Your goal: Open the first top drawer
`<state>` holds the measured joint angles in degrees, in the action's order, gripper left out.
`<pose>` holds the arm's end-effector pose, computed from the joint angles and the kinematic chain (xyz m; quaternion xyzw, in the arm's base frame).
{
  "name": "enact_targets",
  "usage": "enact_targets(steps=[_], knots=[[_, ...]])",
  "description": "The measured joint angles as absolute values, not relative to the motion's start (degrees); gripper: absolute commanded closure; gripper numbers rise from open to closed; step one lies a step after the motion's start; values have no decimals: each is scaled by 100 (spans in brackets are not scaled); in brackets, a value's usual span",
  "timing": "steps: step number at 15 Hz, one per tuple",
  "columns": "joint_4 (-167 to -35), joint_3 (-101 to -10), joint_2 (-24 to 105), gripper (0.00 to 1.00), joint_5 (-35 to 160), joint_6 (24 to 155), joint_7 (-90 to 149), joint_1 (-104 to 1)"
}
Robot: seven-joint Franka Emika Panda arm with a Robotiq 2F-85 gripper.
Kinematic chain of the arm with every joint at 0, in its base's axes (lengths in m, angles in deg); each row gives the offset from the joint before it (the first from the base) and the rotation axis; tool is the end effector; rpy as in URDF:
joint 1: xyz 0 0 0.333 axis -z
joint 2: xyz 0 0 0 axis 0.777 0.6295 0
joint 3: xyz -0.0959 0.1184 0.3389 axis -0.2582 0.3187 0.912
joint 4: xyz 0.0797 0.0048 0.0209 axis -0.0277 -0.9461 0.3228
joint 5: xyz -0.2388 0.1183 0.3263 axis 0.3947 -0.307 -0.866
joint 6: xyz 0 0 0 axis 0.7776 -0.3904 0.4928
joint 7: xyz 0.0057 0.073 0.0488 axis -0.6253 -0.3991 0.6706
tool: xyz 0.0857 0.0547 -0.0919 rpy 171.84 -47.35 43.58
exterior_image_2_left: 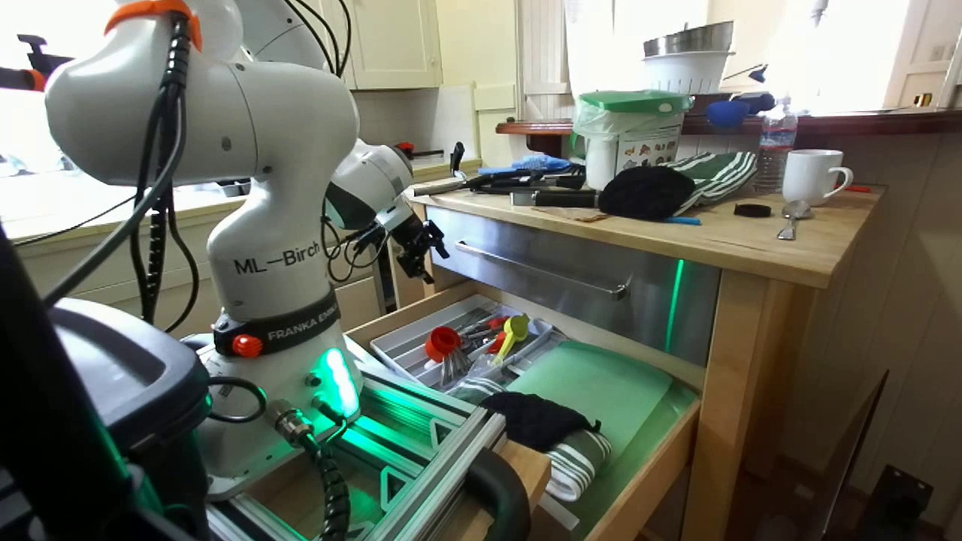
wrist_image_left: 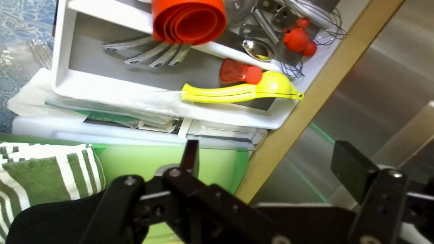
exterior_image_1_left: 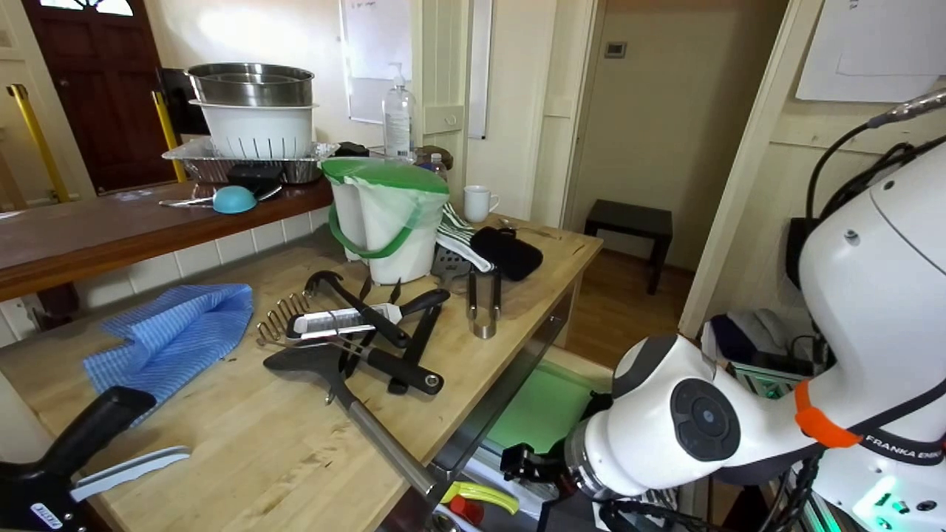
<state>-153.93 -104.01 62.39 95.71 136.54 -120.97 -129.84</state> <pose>0.4267 0.2117 0.1151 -0.7253 0.6388 -0.2555 0.0239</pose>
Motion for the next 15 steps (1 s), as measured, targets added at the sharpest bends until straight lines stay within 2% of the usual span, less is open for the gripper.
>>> enact_targets(steps=[2,5,8,15], knots=[[-15834,-10712,6315,0,8783,14344,-11808,-13363],[-16360,-10497,6402,0,7391,15410,-10738,-13300],[-16536,-9757,6382,0,6259,16177,-9469,-12563],[-16306,-7686,6129,0,4548,17062,-7256,-10220]])
